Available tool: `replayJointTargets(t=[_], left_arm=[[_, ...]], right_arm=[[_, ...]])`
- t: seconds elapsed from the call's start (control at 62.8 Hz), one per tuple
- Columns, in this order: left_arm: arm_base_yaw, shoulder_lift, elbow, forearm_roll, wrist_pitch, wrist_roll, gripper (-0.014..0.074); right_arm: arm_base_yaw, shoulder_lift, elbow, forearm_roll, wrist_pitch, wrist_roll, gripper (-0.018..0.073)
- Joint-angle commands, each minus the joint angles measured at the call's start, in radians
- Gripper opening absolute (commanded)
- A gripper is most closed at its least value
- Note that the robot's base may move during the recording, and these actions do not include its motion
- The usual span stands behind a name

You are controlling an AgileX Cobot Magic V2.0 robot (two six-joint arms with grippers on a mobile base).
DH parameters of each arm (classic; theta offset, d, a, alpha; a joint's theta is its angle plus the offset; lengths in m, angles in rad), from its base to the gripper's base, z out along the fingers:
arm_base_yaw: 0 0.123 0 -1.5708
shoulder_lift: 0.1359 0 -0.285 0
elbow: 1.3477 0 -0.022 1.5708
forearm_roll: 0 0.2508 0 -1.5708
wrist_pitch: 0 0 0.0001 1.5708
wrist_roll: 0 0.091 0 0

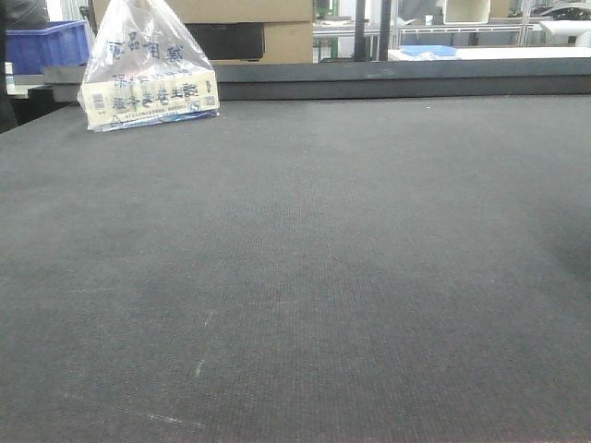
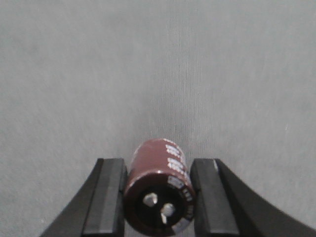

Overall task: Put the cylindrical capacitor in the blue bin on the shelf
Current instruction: 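Lift both held capacitors up off the table, then drive the base away from the table toward the shelf of blue bins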

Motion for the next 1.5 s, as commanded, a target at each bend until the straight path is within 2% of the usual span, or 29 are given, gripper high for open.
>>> replayJointTargets(t=[0.0,0.318,0.621,1.48], left_arm=[[0.002,-0.097,0.044,-0.004,-0.076,0.001,-0.0111],[0.002,-0.332,0.072,-0.004,-0.086,0.001,-0.0111],[0.002,-0.453,0.072,-0.004,-0.111,0.001,-0.0111],[0.002,-0.468,0.072,-0.004,-0.111,0.001,-0.0111]], right_arm=[[0.001,-0.063,0.025,-0.027,-0.058,-0.003,-0.0162],[0.001,-0.322,0.027,-0.031,-0.041,-0.003,-0.0162],[0.001,-0.486,0.027,-0.031,-0.044,-0.003,-0.0162],[0.001,-0.518,0.027,-0.031,-0.06,-0.003,-0.0162]])
